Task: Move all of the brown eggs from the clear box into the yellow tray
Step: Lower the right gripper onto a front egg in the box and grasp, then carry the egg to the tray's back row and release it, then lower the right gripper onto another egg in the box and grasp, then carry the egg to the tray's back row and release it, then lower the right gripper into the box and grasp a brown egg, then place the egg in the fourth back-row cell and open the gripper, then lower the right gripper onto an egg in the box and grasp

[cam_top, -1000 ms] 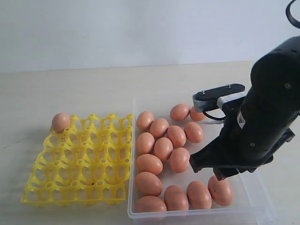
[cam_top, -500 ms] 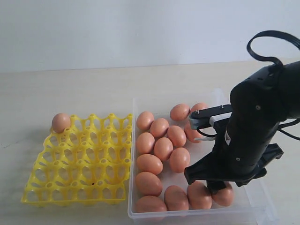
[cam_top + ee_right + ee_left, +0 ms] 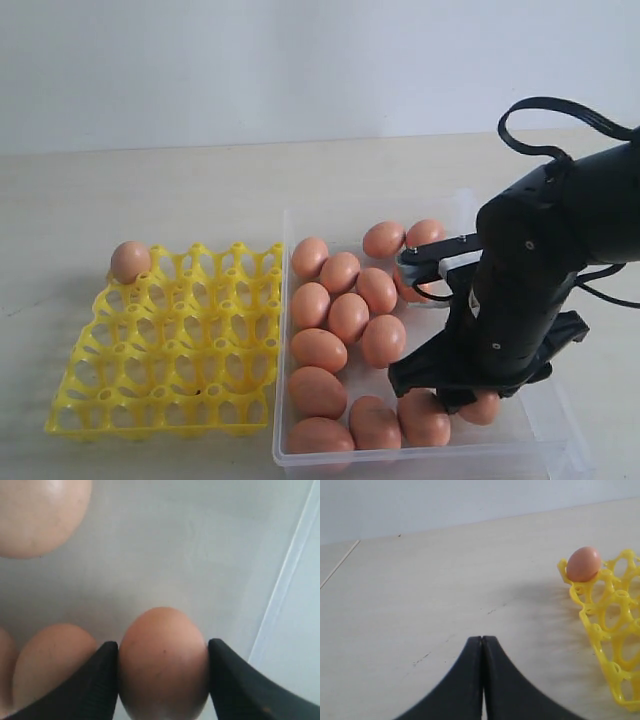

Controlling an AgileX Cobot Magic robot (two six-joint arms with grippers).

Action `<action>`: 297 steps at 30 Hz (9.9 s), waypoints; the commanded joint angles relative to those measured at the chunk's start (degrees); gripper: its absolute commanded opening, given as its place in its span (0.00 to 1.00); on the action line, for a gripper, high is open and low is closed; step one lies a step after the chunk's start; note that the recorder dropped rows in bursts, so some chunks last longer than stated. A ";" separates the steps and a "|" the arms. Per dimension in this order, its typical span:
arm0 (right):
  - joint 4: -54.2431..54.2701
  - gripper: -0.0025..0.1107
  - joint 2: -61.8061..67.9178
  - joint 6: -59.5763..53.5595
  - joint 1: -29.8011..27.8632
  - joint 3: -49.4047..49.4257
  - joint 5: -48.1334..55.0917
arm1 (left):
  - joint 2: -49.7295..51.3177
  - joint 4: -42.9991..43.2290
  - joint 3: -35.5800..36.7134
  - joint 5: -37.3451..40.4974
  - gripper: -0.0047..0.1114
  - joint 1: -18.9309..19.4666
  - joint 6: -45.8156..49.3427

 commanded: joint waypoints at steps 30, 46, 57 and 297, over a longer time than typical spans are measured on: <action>-43.44 0.02 34.09 28.83 5.02 -35.84 -76.07 | -0.32 -0.14 -0.23 -0.52 0.04 -0.43 -0.36; -42.48 0.63 32.65 25.89 5.02 -37.67 -65.53 | -0.32 -0.14 -0.23 -0.52 0.04 -0.43 -0.36; -24.63 0.02 4.13 1.21 4.66 -26.62 0.08 | -0.32 -0.14 -0.23 -0.52 0.04 -0.43 -0.36; -20.80 0.55 4.16 4.86 -5.09 -15.89 -8.65 | -0.32 -0.14 -0.23 -0.52 0.04 -0.43 -0.36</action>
